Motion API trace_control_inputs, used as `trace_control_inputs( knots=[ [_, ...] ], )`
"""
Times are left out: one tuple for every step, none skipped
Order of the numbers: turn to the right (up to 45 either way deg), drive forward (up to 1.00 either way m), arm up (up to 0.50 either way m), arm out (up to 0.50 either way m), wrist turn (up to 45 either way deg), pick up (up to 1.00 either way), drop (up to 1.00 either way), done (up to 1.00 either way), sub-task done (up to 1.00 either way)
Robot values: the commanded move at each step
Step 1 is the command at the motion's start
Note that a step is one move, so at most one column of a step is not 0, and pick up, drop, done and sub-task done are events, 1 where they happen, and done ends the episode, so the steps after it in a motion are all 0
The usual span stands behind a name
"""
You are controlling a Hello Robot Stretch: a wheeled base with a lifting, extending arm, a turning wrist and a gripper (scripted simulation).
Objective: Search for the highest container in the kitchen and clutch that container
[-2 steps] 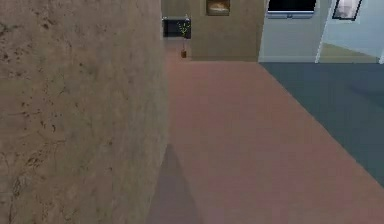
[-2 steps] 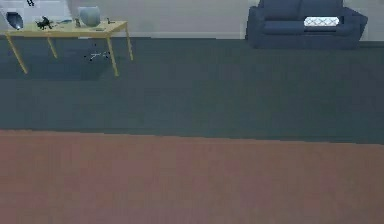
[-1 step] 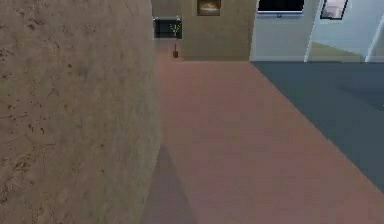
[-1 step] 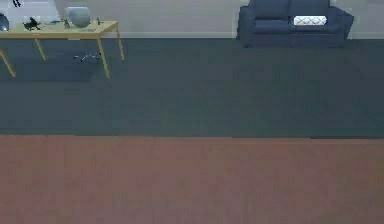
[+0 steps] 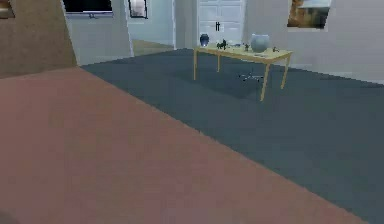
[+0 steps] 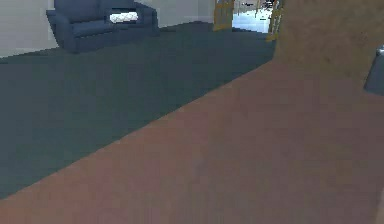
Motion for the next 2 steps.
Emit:
trace_control_inputs(
  knots=[
    [45.0,0.0,0.0,0.0,0.0,0.0,0.0,0.0,0.0],
    [0.0,0.15,0.0,0.0,0.0,0.0,0.0,0.0,0.0]
  ],
)
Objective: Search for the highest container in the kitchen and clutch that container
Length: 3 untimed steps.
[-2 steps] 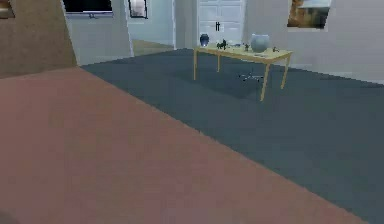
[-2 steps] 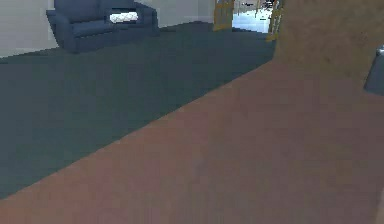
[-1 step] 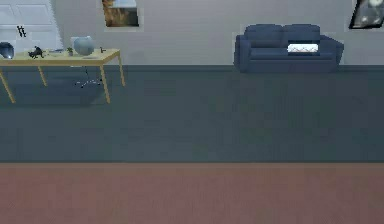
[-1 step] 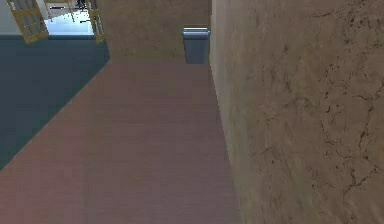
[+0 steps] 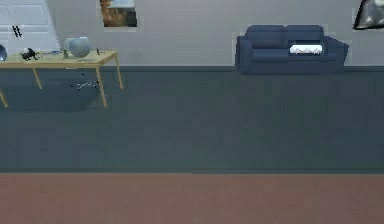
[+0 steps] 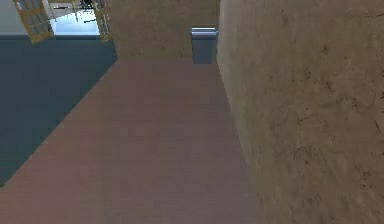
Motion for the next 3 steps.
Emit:
trace_control_inputs(
  knots=[
    [-45.0,0.0,0.0,0.0,0.0,0.0,0.0,0.0,0.0],
    [-42.0,0.0,0.0,0.0,0.0,0.0,0.0,0.0,0.0],
    [0.0,1.0,0.0,0.0,0.0,0.0,0.0,0.0,0.0]
  ],
)
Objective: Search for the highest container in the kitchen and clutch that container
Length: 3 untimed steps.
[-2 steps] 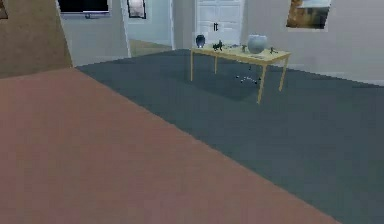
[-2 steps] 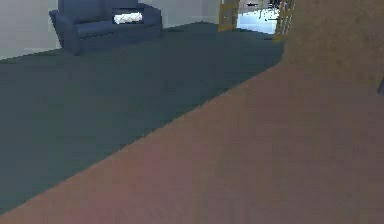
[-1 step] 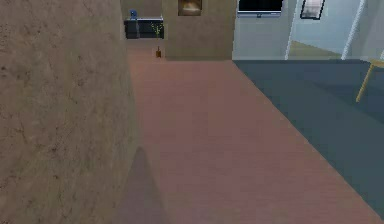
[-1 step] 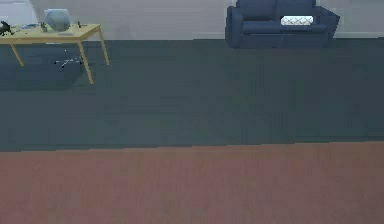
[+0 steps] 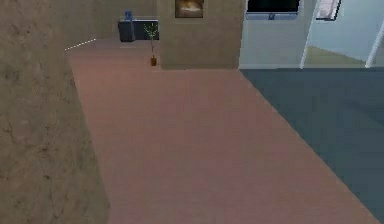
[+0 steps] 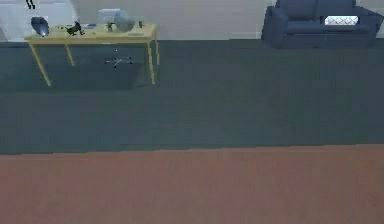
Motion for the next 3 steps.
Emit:
trace_control_inputs(
  knots=[
    [-3.0,0.0,0.0,0.0,0.0,0.0,0.0,0.0,0.0],
    [0.0,1.0,0.0,0.0,0.0,0.0,0.0,0.0,0.0],
    [0.0,0.35,0.0,0.0,0.0,0.0,0.0,0.0,0.0]
  ],
)
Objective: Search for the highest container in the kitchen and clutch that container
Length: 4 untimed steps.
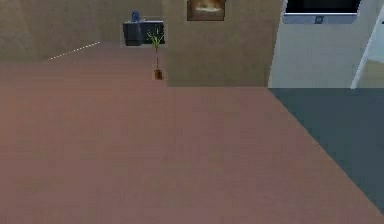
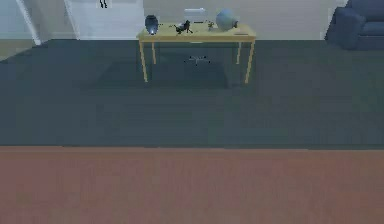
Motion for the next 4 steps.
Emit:
trace_control_inputs(
  knots=[
    [-33.0,0.0,0.0,0.0,0.0,0.0,0.0,0.0,0.0],
    [0.0,0.05,0.0,0.0,0.0,0.0,0.0,0.0,0.0],
    [12.0,0.0,0.0,0.0,0.0,0.0,0.0,0.0,0.0],
    [0.0,1.0,0.0,0.0,0.0,0.0,0.0,0.0,0.0]
  ],
)
